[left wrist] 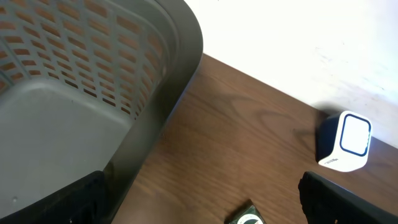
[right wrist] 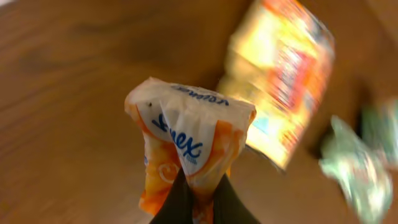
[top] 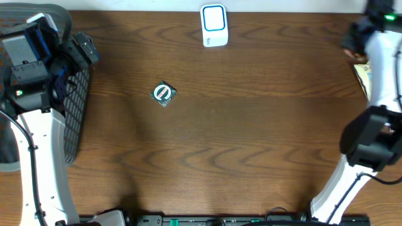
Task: Scan the item barcode
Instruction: 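Carry the Kleenex pack to the right edge and release it, then move the empty right gripper over the green Zam-Buk tin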
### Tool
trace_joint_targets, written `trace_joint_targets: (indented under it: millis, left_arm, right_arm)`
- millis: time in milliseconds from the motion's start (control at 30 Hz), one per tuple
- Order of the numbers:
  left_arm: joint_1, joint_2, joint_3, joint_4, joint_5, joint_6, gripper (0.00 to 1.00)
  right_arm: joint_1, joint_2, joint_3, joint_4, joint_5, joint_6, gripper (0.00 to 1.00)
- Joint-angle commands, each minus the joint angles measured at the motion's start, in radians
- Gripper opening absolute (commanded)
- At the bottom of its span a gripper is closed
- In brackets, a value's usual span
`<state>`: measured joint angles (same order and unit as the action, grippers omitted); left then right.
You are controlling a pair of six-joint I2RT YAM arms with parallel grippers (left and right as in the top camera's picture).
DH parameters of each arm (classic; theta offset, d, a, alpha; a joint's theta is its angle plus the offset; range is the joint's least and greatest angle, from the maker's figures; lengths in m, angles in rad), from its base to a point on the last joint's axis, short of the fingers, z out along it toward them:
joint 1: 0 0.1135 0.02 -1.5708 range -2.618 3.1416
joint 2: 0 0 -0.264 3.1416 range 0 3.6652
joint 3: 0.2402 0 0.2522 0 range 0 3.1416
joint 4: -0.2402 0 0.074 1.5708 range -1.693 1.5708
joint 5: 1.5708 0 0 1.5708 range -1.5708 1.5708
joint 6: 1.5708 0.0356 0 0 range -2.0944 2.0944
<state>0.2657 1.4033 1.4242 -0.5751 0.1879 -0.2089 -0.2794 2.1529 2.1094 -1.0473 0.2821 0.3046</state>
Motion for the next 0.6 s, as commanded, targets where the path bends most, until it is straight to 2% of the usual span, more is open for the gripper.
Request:
trace_joint_targets:
  millis: [0, 167, 433, 500, 567]
  left_arm:
    - [0.014, 0.017, 0.005, -0.016, -0.054, -0.002, 0.98]
    - [0.014, 0.017, 0.005, -0.016, -0.054, -0.002, 0.98]
    - [0.014, 0.017, 0.005, -0.016, -0.054, -0.002, 0.98]
    - [0.014, 0.017, 0.005, -0.016, -0.054, -0.002, 0.98]
    - [0.014, 0.017, 0.005, -0.016, -0.054, -0.002, 0.98]
  right_arm:
    - [-0.092, 0.002, 0.003, -0.039, -0.016, 0.216, 0.02]
    - [-0.224, 0.009, -0.006, -0.058, -0.058, 0.222, 0.02]
    - [-0.300, 0.010, -0.120, 0.056, -0.090, 0.222, 0.03]
    - [-0.307, 0.010, -0.151, 0.082, -0.090, 0.222, 0.06]
    - [-0.311, 0.010, -0.179, 0.108, -0.091, 0.222, 0.15]
